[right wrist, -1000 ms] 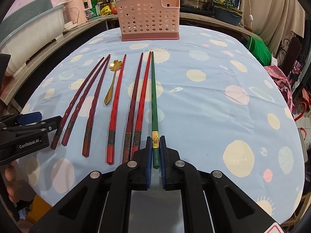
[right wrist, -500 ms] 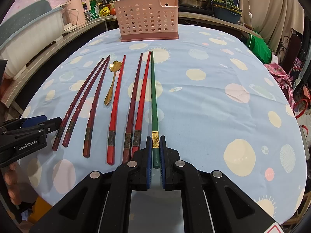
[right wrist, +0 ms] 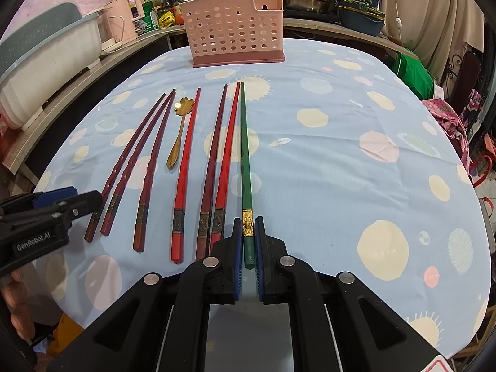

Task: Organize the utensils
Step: 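Lower the left tool and close it on a dark red chopstick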

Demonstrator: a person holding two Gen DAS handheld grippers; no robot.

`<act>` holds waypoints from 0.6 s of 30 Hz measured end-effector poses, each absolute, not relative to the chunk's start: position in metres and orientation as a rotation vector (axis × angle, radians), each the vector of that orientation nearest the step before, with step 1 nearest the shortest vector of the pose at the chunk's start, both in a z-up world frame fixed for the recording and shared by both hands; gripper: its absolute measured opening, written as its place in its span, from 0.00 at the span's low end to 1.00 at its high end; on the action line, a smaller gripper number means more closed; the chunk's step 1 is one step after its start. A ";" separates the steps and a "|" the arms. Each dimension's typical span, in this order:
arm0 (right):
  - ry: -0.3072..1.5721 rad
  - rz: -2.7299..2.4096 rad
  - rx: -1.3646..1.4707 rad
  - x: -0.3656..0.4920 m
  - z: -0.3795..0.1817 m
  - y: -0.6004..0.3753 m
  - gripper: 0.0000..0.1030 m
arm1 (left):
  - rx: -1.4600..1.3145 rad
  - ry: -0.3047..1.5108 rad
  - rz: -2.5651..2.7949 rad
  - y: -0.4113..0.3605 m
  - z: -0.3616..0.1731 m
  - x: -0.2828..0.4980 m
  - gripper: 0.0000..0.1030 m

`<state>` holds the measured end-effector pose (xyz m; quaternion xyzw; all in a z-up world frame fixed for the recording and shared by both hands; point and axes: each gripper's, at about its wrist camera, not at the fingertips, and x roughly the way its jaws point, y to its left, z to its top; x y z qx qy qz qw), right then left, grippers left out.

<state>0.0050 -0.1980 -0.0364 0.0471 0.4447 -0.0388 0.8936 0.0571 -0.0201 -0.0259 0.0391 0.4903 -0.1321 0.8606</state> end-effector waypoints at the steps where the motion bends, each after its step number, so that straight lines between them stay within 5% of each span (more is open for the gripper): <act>1: 0.922 -0.080 0.098 0.005 -0.037 -0.198 0.07 | 0.087 1.041 -0.276 -0.021 -0.029 0.057 0.46; 8: 0.921 -0.081 0.099 0.005 -0.037 -0.198 0.07 | 0.130 1.031 -0.261 -0.025 -0.033 0.054 0.40; 18: 0.922 -0.081 0.096 0.005 -0.036 -0.197 0.07 | 0.138 1.025 -0.270 -0.024 -0.032 0.052 0.07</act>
